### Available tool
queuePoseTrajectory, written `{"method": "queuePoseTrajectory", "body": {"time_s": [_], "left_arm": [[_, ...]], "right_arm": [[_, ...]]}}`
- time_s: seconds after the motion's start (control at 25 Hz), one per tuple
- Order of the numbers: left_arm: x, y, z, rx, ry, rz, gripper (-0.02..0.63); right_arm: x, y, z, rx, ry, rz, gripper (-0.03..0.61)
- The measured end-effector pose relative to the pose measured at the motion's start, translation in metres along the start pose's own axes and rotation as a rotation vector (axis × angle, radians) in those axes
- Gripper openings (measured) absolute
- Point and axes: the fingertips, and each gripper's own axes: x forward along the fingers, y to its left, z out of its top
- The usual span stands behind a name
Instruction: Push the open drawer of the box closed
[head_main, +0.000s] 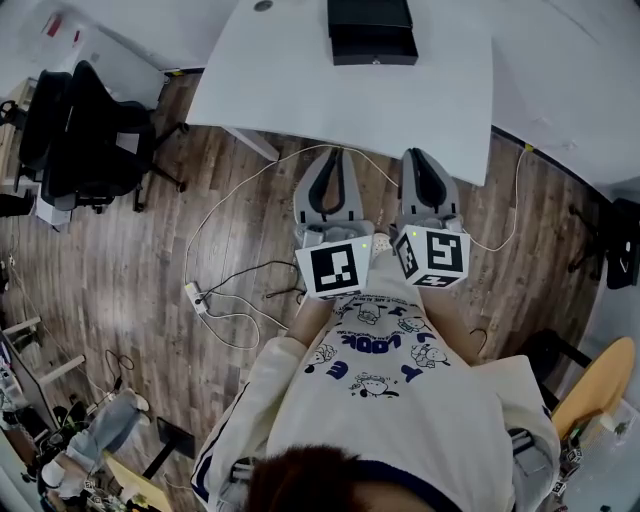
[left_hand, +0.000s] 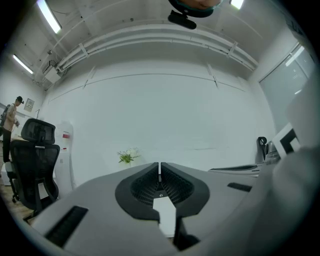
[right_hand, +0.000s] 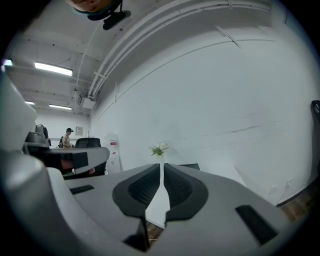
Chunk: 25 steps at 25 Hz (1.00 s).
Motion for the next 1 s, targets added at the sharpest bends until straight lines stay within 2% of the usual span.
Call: {"method": "queuePoseTrajectory", "body": {"time_s": [0.56, 1.0], "left_arm": [[0.021, 0.019, -0.011, 0.001, 0.027, -0.022, 0.021], [0.089, 0.031, -0.024, 0.010, 0.061, 0.020, 0.021]], "right_arm": [[0.022, 0.008, -0.016, 0.030, 0.039, -0.017, 0.041], [0.093, -0.026, -0.021, 0.039, 0.072, 0.009, 0.041]]}}
